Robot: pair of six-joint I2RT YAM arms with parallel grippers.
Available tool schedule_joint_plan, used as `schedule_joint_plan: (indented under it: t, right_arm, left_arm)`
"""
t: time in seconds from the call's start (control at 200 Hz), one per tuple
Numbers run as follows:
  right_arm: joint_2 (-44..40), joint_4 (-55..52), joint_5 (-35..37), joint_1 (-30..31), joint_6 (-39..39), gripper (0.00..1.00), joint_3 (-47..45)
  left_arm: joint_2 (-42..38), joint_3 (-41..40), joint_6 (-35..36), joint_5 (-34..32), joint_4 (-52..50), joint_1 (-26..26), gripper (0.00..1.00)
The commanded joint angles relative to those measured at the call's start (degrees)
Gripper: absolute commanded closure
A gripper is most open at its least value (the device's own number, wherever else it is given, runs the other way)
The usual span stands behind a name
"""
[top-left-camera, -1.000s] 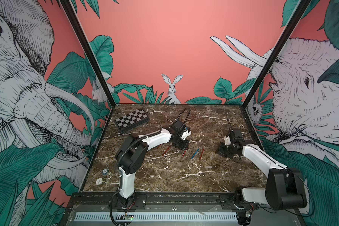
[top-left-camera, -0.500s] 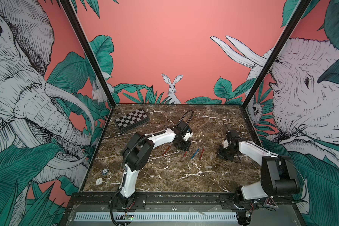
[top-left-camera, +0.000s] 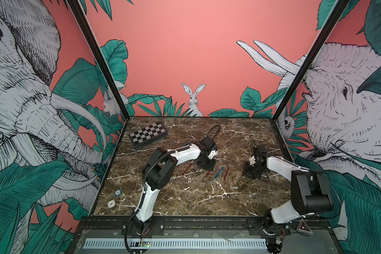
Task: Remove protective caps from carving knives
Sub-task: Place the protective sleeve at the center of the board, then place the carving knife at the center of the board.
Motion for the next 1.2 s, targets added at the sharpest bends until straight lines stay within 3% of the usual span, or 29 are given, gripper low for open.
schedule_joint_plan:
  t: [0.0,0.31,0.655,0.755,0.93,1.195]
  right_arm:
    - [-0.57,-0.35,1.30,-0.02,-0.45,0.73,0.89]
    - [-5.55,-0.97,-0.88,-0.08,0.59,0.66,1.73]
    - [-8.47,-0.34,-2.07,-0.12,1.16,0.65,0.85]
    - [-8.38,0.11,-2.38,-0.11,1.08,0.65,0.54]
    - [-7.98,0.81,-2.79,-0.15,0.90,0.65,0.30]
    - [-8.16,1.23,-2.85,-0.15,0.64,0.65,0.15]
  left_arm:
    - [0.31,2.16,-0.30,0.03,-2.82,-0.26,1.00]
    - [3.39,5.93,-0.29,1.82,-6.96,-0.51,1.00]
    - [5.17,8.91,-0.37,0.94,-10.73,-0.70,1.00]
    - [5.09,9.43,-0.78,0.85,-11.03,-0.84,0.87]
    - [4.65,9.62,-1.31,0.24,-11.12,-0.92,0.72]
    - [3.87,10.60,-2.17,-0.02,-10.55,-0.98,0.71]
